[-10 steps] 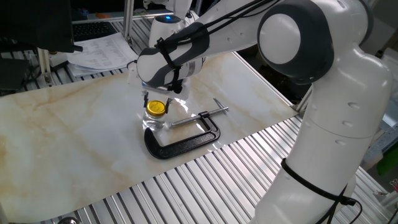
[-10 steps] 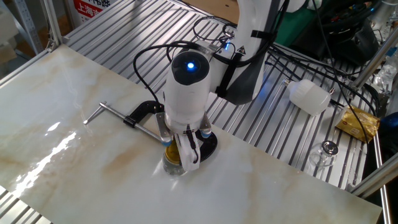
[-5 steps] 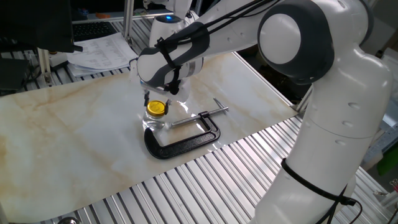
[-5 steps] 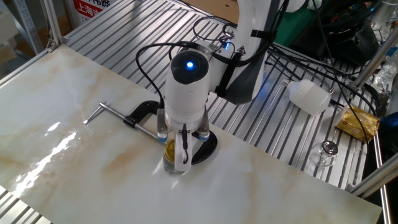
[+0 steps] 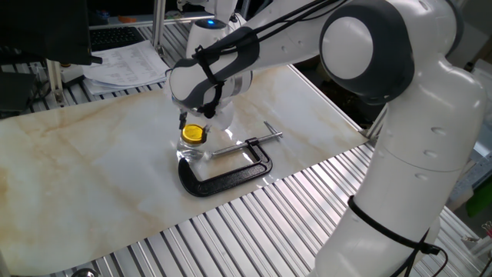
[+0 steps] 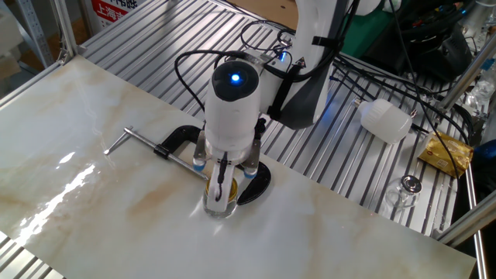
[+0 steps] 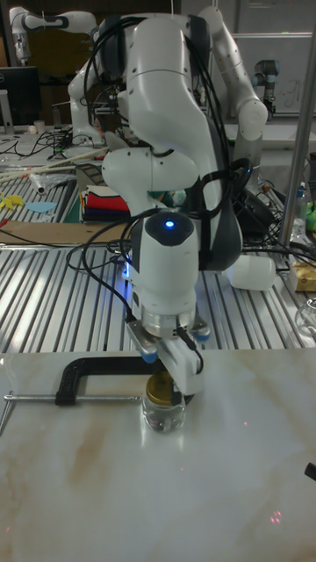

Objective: Screw the lid onto the jar

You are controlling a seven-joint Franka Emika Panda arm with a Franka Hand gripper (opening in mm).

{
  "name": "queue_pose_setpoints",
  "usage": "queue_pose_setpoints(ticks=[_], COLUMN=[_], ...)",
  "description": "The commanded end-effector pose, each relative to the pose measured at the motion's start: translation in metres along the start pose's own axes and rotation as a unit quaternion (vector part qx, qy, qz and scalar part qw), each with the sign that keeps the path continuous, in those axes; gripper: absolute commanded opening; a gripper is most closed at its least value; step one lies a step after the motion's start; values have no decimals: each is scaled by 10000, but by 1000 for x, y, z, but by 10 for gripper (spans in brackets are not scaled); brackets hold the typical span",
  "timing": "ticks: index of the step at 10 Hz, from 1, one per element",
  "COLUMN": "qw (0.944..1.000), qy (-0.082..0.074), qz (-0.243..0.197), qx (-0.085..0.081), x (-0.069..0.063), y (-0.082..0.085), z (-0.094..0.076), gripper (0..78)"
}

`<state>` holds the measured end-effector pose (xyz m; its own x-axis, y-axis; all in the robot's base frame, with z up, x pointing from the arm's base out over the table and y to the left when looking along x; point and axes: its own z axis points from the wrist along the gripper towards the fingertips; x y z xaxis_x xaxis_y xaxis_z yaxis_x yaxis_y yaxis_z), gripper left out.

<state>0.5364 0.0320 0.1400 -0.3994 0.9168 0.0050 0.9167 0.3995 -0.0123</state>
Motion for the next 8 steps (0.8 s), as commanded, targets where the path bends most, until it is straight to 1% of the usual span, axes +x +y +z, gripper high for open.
queue_pose_setpoints(ticks=[1, 2, 4, 5, 6, 8], qw=[9683, 9530, 9408, 9375, 9273, 9230], qy=[-21, -31, -102, -101, -102, -102], qz=[2461, 2973, 3322, 3410, 3661, 3760], qx=[-422, -579, -660, -694, -778, -812], x=[0, 0, 0, 0, 0, 0], y=[1, 1, 1, 1, 1, 1], z=[-2, -2, -2, -2, -2, -2], gripper=[11, 11, 11, 11, 11, 11])
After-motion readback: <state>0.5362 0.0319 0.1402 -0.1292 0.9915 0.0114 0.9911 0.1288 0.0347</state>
